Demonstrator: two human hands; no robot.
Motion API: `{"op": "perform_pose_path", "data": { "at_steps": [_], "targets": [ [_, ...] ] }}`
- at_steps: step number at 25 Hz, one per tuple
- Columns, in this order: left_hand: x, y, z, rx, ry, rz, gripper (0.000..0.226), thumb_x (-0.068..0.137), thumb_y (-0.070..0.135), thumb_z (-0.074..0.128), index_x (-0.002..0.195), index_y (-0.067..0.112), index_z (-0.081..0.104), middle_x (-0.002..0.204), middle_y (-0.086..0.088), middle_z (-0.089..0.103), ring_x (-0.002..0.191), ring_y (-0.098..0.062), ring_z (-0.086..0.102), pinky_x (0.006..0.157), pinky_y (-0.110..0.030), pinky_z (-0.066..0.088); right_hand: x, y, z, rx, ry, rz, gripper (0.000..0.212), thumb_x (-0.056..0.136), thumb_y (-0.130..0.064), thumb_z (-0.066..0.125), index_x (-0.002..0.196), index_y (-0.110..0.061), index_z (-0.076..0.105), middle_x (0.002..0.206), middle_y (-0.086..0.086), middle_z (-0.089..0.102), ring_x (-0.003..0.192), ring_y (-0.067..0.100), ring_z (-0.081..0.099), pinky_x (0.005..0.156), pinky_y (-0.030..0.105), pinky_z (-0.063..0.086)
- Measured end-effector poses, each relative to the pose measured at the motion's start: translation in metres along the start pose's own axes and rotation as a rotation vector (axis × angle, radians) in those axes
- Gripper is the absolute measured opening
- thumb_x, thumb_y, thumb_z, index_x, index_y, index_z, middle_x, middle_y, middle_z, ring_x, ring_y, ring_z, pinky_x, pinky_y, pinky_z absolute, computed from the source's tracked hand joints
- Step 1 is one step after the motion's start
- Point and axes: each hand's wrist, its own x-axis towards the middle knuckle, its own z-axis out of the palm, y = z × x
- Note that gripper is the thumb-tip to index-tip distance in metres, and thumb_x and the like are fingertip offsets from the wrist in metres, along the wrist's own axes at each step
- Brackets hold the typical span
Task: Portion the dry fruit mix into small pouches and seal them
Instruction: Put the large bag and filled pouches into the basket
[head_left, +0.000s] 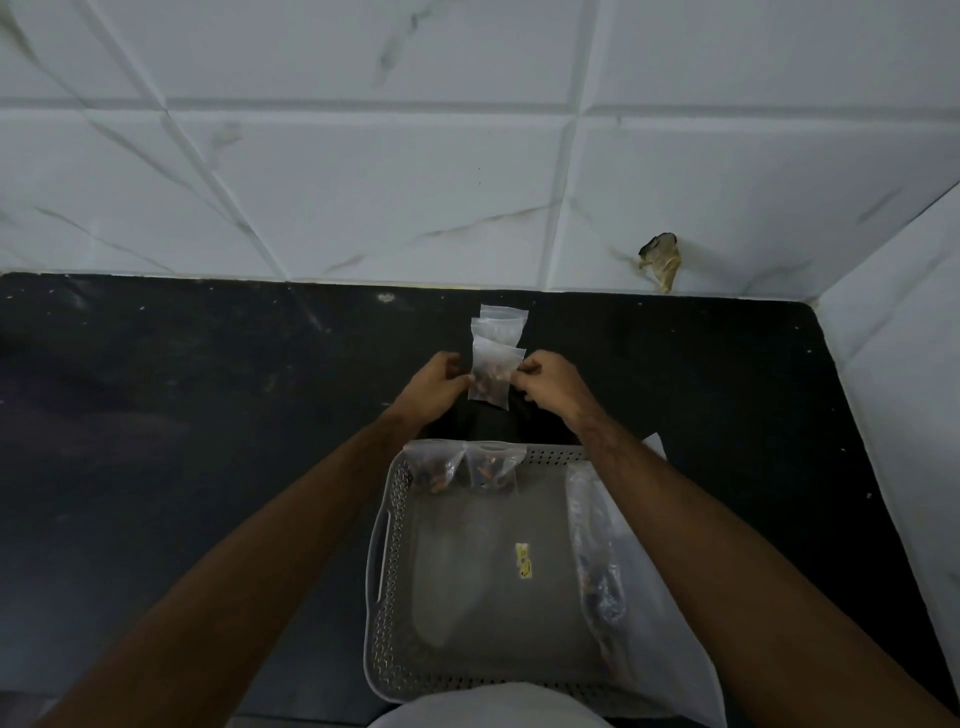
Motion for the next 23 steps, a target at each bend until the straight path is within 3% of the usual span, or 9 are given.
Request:
{"op": "perform_pose_path", "data": {
  "at_steps": [2, 6, 10, 13, 15, 19, 23],
  "targets": [
    [0.013, -0.003, 0.003, 0.01, -0.003, 0.032, 0.042, 0.096, 0.017, 0.065, 0.135, 0.011, 0.052, 0.13, -0.005, 0.063, 0.122, -0.019, 0.06, 0.105, -0.036, 0.049, 0.007, -0.003, 0.006, -0.005, -0.002, 0.0, 0.014, 0.091, -0.029, 0.069, 0.084, -0.017, 0.069, 0.085, 0.003, 0.074, 0.079, 0.021, 0.073, 0.081, 0.049, 0.061],
    [0.006, 0.0, 0.0, 0.001, 0.057, 0.092, 0.023, 0.096, 0.016, 0.066, 0.118, 0.015, 0.058, 0.114, 0.002, 0.065, 0.107, -0.013, 0.064, 0.08, -0.013, 0.048, 0.0, -0.011, 0.002, 0.074, -0.007, -0.025, 0.012, 0.096, -0.023, 0.066, 0.089, -0.014, 0.07, 0.089, 0.005, 0.076, 0.076, 0.015, 0.075, 0.075, 0.043, 0.064],
    [-0.035, 0.014, -0.02, -0.081, 0.114, 0.274, 0.022, 0.098, 0.019, 0.065, 0.118, 0.015, 0.057, 0.113, 0.001, 0.068, 0.105, -0.011, 0.068, 0.089, -0.029, 0.058, -0.035, -0.028, -0.017, 0.12, 0.013, -0.208, 0.009, 0.096, -0.025, 0.068, 0.094, -0.016, 0.071, 0.09, 0.0, 0.074, 0.083, 0.012, 0.074, 0.074, 0.038, 0.064],
    [-0.081, 0.029, -0.032, -0.022, 0.181, 0.519, 0.027, 0.101, 0.018, 0.06, 0.125, 0.009, 0.054, 0.113, -0.001, 0.069, 0.1, -0.008, 0.07, 0.08, -0.021, 0.058, -0.073, -0.047, -0.027, 0.132, 0.037, -0.37, 0.008, 0.095, -0.023, 0.07, 0.092, -0.016, 0.072, 0.085, -0.002, 0.074, 0.079, 0.011, 0.073, 0.072, 0.033, 0.063],
    [-0.107, 0.03, -0.038, -0.017, 0.235, 0.596, 0.018, 0.103, 0.016, 0.059, 0.118, 0.008, 0.057, 0.106, -0.002, 0.07, 0.093, -0.013, 0.071, 0.074, -0.021, 0.059, -0.099, -0.056, -0.029, 0.161, 0.005, -0.407, 0.005, 0.094, -0.021, 0.07, 0.092, -0.016, 0.073, 0.083, -0.003, 0.074, 0.078, 0.011, 0.073, 0.07, 0.028, 0.062],
    [-0.132, -0.002, -0.036, 0.127, 0.199, 0.485, 0.003, 0.099, 0.021, 0.064, 0.097, 0.019, 0.062, 0.089, 0.008, 0.067, 0.081, -0.01, 0.067, 0.069, -0.033, 0.056, -0.13, -0.039, -0.005, 0.073, -0.135, -0.332, 0.002, 0.093, -0.02, 0.072, 0.092, -0.019, 0.071, 0.082, -0.001, 0.075, 0.075, 0.01, 0.074, 0.071, 0.034, 0.063],
    [-0.139, -0.045, -0.027, 0.599, 0.186, 0.411, 0.014, 0.093, 0.037, 0.066, 0.101, 0.025, 0.069, 0.108, 0.012, 0.054, 0.104, -0.011, 0.05, 0.082, -0.036, 0.036, -0.144, -0.016, 0.035, 0.018, -0.266, -0.192, 0.008, 0.096, -0.011, 0.067, 0.09, -0.015, 0.067, 0.08, 0.003, 0.075, 0.068, 0.01, 0.074, 0.063, 0.031, 0.063]
  ]
}}
